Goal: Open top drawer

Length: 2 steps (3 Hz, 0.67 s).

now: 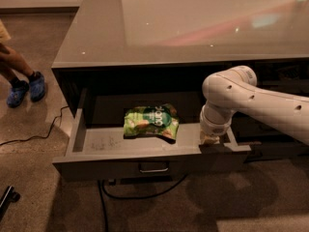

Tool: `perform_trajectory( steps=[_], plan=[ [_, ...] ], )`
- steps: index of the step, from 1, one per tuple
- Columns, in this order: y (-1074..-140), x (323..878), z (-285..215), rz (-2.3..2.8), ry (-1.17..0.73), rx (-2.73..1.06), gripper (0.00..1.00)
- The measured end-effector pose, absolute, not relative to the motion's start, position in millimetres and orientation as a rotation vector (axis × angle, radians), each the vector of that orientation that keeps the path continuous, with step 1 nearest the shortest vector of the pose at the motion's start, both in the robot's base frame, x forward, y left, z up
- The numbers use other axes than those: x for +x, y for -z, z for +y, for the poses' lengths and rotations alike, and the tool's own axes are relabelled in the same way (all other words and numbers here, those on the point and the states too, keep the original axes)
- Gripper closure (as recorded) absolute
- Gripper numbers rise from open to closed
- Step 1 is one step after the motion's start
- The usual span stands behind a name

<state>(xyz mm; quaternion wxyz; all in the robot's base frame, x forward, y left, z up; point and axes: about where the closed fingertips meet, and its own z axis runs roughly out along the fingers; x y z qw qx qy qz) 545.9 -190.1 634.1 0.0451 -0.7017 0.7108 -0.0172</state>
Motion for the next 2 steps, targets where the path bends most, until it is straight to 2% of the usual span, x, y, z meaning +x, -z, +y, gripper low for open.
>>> perform_trajectory(
  steps=[1, 2],
  plan=[
    [-634.6, 544.0, -190.2, 2.172, 0.055, -2.145, 0.85],
    [-634.6, 543.9, -190.2, 2.172, 0.055, -2.146, 0.62]
  ],
)
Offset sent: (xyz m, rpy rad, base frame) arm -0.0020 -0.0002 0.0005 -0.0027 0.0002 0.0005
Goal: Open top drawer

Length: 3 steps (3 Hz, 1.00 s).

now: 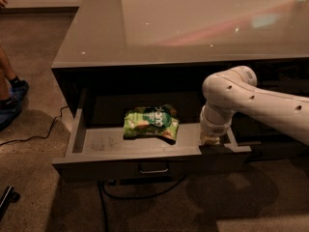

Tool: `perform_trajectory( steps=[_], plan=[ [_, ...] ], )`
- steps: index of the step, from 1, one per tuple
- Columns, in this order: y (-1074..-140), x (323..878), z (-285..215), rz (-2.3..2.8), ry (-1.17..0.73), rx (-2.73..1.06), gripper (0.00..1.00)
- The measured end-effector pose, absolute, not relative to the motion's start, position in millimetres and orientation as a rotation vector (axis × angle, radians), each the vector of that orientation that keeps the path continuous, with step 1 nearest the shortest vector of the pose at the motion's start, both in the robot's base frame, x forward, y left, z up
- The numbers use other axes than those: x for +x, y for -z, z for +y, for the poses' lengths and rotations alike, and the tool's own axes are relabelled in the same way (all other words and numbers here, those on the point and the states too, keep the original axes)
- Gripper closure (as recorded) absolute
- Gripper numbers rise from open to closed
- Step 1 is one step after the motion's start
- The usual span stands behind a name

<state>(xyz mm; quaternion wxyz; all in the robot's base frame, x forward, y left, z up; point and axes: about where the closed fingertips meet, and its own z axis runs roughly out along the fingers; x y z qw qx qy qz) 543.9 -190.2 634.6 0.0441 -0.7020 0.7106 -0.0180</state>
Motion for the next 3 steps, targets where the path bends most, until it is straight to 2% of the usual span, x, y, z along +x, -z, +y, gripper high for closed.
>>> perform_trajectory(
  steps=[1, 2, 3],
  plan=[
    [-634.5, 543.9, -190.3, 2.172, 0.055, -2.146, 0.15],
    [-634.4, 543.9, -190.3, 2.172, 0.055, -2.146, 0.00],
    [-634.4, 543.9, -190.3, 2.172, 0.055, -2.146, 0.00]
  ],
)
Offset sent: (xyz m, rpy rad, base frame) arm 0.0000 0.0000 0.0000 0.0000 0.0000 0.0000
